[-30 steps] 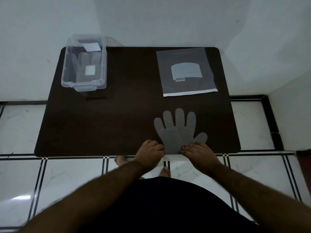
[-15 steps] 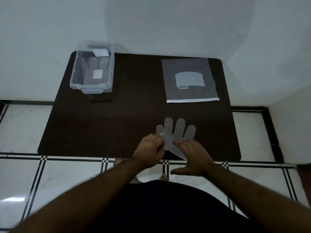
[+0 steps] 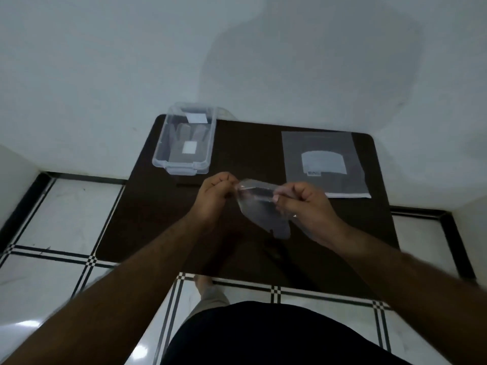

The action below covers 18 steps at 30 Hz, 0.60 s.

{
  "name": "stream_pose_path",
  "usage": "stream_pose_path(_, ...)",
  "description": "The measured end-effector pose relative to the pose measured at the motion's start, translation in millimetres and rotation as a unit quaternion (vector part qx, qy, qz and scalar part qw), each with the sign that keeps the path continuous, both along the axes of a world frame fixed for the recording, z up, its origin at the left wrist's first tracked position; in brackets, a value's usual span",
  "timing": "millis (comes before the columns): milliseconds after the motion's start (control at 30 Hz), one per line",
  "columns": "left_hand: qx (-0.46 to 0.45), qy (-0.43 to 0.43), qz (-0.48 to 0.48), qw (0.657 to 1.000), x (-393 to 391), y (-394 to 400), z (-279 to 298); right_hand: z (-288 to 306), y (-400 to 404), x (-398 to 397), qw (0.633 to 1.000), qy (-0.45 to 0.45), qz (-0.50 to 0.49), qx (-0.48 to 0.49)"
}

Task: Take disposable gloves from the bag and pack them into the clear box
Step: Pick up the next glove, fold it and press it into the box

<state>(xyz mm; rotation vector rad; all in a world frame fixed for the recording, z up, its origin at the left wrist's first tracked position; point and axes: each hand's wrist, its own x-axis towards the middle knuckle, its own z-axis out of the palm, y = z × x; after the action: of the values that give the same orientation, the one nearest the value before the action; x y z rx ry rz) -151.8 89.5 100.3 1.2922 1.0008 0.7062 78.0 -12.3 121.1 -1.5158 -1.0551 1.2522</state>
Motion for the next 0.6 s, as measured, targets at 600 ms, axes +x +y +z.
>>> stream_pose_path(600, -0.036, 0.008, 0.032, 0.999, -141, 234, 23, 28, 272, -83, 0.996, -0.026, 0.041, -0.075)
